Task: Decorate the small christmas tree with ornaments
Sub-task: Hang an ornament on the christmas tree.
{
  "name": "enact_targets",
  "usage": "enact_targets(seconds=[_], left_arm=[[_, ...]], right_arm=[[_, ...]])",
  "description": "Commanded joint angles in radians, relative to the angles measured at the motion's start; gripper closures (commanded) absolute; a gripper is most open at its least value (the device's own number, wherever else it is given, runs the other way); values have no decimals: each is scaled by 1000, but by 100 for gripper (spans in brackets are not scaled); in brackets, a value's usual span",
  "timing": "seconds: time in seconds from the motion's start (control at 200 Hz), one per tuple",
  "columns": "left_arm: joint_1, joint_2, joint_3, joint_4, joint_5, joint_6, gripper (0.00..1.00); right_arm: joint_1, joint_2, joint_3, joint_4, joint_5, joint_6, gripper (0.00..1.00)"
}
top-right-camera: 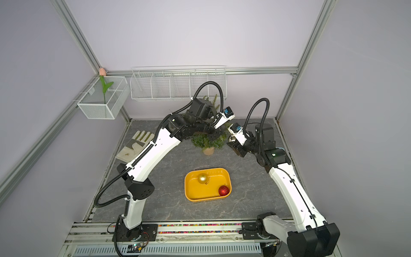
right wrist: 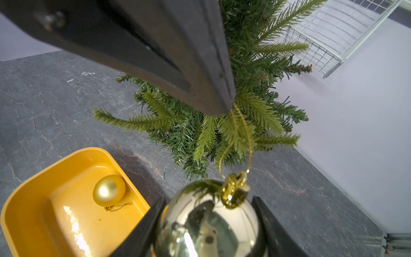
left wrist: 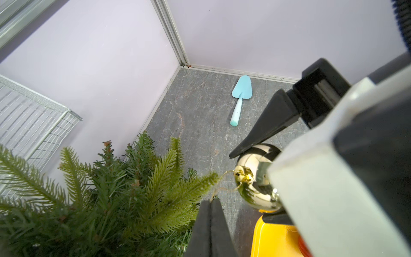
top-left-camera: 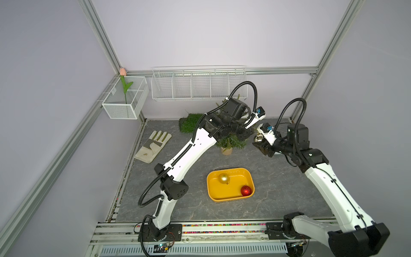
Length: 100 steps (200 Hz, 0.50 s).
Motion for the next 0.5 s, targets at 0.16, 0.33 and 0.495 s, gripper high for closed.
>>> enact_targets(seconds=[0.16,0.33,0.495], left_arm=[[-4,20,61,-18,-19,16,100],[-4,42,81,-30,-26,19,100],[-4,55,83,-30,-32,19,100]], right_arm=[[-7,37,33,17,14,1,93],[-7,53,40,19,22,0,94],[-6,69,47,18,23,-2,93]])
